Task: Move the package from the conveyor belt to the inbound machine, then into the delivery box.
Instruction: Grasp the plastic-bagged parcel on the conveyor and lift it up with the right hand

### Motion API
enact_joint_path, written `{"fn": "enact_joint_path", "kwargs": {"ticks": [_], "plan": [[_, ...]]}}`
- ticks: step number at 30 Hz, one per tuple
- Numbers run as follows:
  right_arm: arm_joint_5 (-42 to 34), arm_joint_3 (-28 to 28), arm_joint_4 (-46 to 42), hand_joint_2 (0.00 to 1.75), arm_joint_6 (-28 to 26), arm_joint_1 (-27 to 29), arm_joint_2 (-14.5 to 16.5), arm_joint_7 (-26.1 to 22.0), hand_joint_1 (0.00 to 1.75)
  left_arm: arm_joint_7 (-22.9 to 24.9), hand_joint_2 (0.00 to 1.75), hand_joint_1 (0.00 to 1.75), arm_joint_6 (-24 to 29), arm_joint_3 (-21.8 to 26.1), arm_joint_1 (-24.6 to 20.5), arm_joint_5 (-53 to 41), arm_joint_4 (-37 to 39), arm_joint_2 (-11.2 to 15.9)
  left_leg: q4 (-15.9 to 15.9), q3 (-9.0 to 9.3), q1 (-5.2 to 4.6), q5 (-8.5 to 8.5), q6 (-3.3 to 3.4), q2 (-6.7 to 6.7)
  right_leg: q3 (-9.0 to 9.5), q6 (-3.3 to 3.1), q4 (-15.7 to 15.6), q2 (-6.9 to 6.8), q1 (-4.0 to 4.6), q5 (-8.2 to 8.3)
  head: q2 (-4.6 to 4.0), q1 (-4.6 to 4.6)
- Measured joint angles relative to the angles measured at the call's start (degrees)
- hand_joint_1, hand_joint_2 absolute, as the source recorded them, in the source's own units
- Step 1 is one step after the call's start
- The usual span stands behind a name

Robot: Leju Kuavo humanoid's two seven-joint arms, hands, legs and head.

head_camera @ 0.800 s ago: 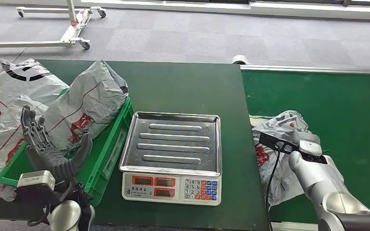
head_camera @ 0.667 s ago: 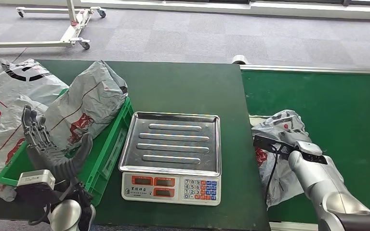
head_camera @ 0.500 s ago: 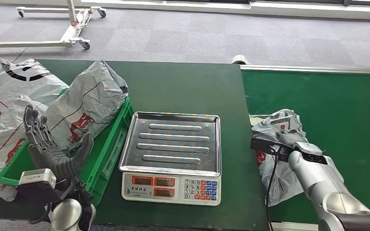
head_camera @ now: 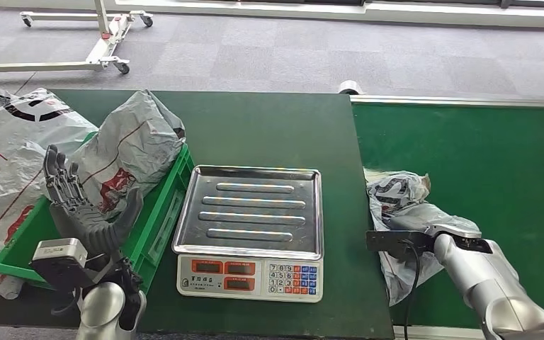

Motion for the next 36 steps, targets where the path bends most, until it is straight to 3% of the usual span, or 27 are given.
{"fn": "enact_joint_path", "kwargs": {"ticks": [2,18,25,28,31,36], "plan": [[-1.04,1.89,-0.40,1.75,0.08,0.02,-0.33,-0.25,1.75,0.00,1.75,0.00,0.28,-0.38,-0.25,0.04,0.31,0.21,0.00,0.02,0.02,-0.03,-0.04,0.07,0.00,-0.02,0.00,0.07,0.05,0.01,0.00,0.01],[-7.92,8.04,-2.31,1.75,-2.78,-0.37,-1.77,0.40,1.75,0.00,1.75,0.00,2.33,-2.57,-0.53,1.71,0.83,1.96,-0.02,0.11,0.21,-0.12,-0.19,0.26,0.03,-0.23,0.01,0.29,0.30,-0.04,-0.01,0.00],[-11.44,10.11,-3.69,1.75,-7.03,-0.48,-2.04,1.49,1.75,0.00,1.75,0.00,3.62,-2.81,-0.27,1.85,0.63,2.37,-0.03,0.04,0.22,-0.12,-0.19,0.21,0.07,-0.23,0.02,0.25,0.27,-0.04,0.00,0.01],[-13.58,10.73,-4.87,1.75,-12.25,-0.80,-1.66,2.85,1.75,0.00,1.75,0.00,4.34,-2.81,0.67,1.86,-0.23,2.62,-0.03,0.03,0.22,-0.12,-0.18,0.21,0.06,-0.23,0.04,0.22,0.25,-0.04,0.00,0.00],[-14.66,10.95,-7.82,1.75,-22.09,-1.12,-0.76,6.58,1.75,-0.01,1.75,0.00,5.29,-2.81,2.48,1.72,-1.81,2.79,-0.04,0.02,0.23,-0.11,-0.18,0.21,0.05,-0.23,0.07,0.24,0.24,-0.04,-0.01,0.01],[-7.97,10.45,-20.07,1.75,-39.38,0.26,0.29,21.74,1.75,-0.04,1.75,0.00,6.26,-2.79,6.88,0.79,-5.91,2.90,-0.04,-0.05,0.24,-0.10,-0.18,0.15,-0.06,-0.24,0.09,0.18,0.23,-0.05,-0.01,-0.01]]}}
